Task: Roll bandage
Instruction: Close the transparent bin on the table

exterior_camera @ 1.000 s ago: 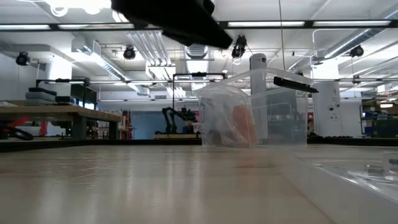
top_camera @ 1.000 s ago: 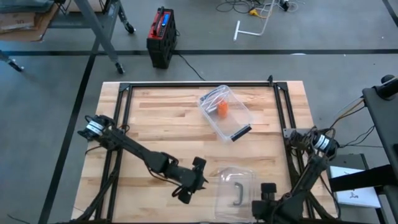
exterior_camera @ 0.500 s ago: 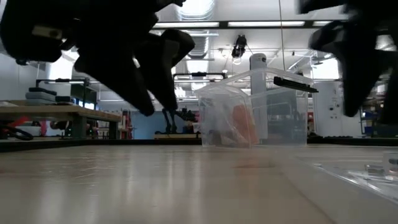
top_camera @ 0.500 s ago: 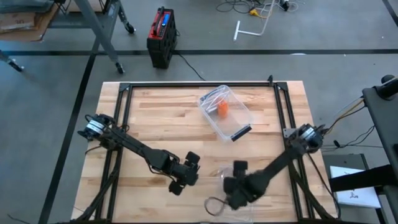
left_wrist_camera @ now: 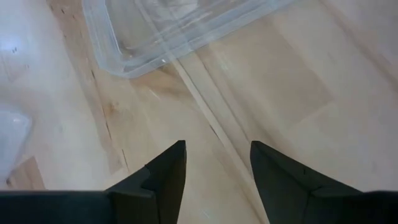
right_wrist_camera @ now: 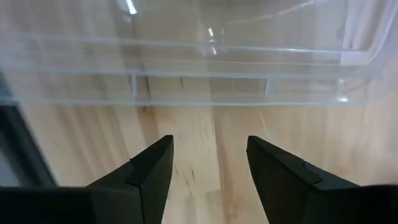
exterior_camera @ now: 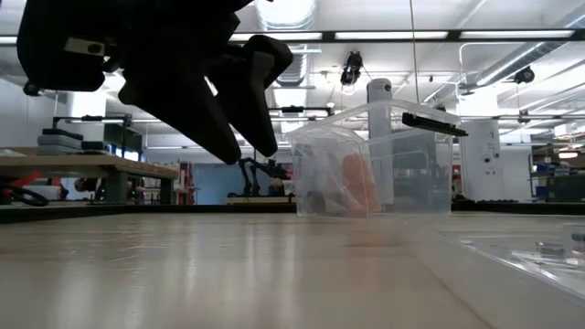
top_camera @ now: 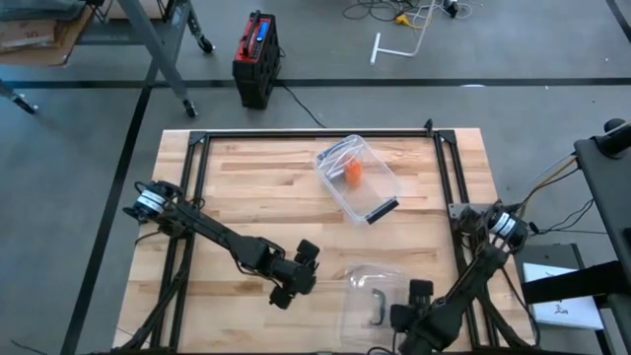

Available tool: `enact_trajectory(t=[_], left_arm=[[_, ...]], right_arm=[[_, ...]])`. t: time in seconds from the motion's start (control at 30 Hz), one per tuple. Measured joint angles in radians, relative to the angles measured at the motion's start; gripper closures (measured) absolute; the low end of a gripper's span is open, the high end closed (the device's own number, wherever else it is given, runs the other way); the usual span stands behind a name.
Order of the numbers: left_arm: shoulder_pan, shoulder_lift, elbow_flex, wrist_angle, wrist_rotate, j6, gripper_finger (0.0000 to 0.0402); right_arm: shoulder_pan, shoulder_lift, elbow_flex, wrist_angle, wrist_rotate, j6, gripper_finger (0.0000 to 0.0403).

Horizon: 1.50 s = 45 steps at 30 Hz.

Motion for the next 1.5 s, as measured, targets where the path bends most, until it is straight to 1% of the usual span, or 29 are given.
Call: enact_trajectory(t=[0.13,0.27,0.37,0.4,0.5,0.53,0.6,0.7,0.77,0.83,0.9,1.0,1.13,1.17,1.23,1.33,1.4,1.43,1.5], left_arm=[[-0.001,0.000,-0.001,-0.001,0.002,-0.042,0.0235],[-0.012,0.000,-0.007,-0.007,0.002,-0.050,0.0241],[-0.036,0.000,-0.005,-0.051,0.002,-0.054,0.0241],[-0.045,-0.001,-0.005,-0.075,0.002,-0.054,0.0240],[-0.072,-0.008,-0.005,-0.154,0.002,-0.074,0.0234],[-0.078,-0.011,-0.004,-0.182,-0.001,-0.093,0.0231],[-0.089,-0.018,-0.004,-0.260,-0.003,-0.159,0.0227],[-0.105,-0.042,-0.004,-0.401,-0.004,-0.307,0.0224],[-0.114,-0.068,-0.013,-0.485,-0.004,-0.417,0.0225],[-0.123,-0.101,-0.050,-0.507,-0.005,-0.516,0.0229],[-0.127,-0.130,-0.112,-0.459,-0.004,-0.603,0.0235],[-0.131,-0.157,-0.224,-0.302,0.004,-0.682,0.0246],[-0.126,-0.157,-0.332,-0.006,-0.002,-0.690,0.0258],[-0.119,-0.150,-0.348,0.070,-0.019,-0.674,0.0260],[-0.101,-0.141,-0.372,0.161,-0.103,-0.637,0.0264],[-0.058,-0.140,-0.356,0.190,-0.223,-0.579,0.0267],[-0.039,-0.154,-0.320,0.157,-0.297,-0.558,0.0267],[-0.033,-0.161,-0.295,0.124,-0.320,-0.549,0.0266],[-0.026,-0.174,-0.241,0.055,-0.327,-0.544,0.0263]], right_arm=[[0.003,0.037,-0.002,0.014,0.013,0.080,0.0204],[-0.058,0.077,0.004,0.081,0.012,0.059,0.0204],[-0.128,0.079,0.019,0.183,0.089,0.001,0.0204],[-0.157,0.079,0.031,0.215,0.144,-0.028,0.0204],[-0.233,0.072,0.077,0.267,0.266,-0.161,0.0204],[-0.250,0.071,0.098,0.291,0.288,-0.220,0.0204],[-0.270,0.071,0.131,0.319,0.300,-0.364,0.0204],[-0.296,0.073,0.152,0.315,0.305,-0.584,0.0204],[-0.319,0.076,0.159,0.323,0.306,-0.697,0.0204],[-0.344,0.076,0.163,0.374,0.298,-0.779,0.0204],[-0.370,0.076,0.168,0.426,0.268,-0.837,0.0204],[-0.397,0.076,0.171,0.484,0.236,-0.901,0.0204],[-0.403,0.076,0.172,0.507,0.225,-0.932,0.0204],[-0.403,0.076,0.172,0.511,0.225,-0.928,0.0204],[-0.401,0.076,0.172,0.516,0.224,-0.906,0.0204],[-0.394,0.077,0.169,0.519,0.225,-0.873,0.0204],[-0.391,0.077,0.167,0.520,0.226,-0.859,0.0204],[-0.388,0.077,0.166,0.524,0.225,-0.859,0.0204],[-0.387,0.078,0.164,0.541,0.225,-0.860,0.0204]])
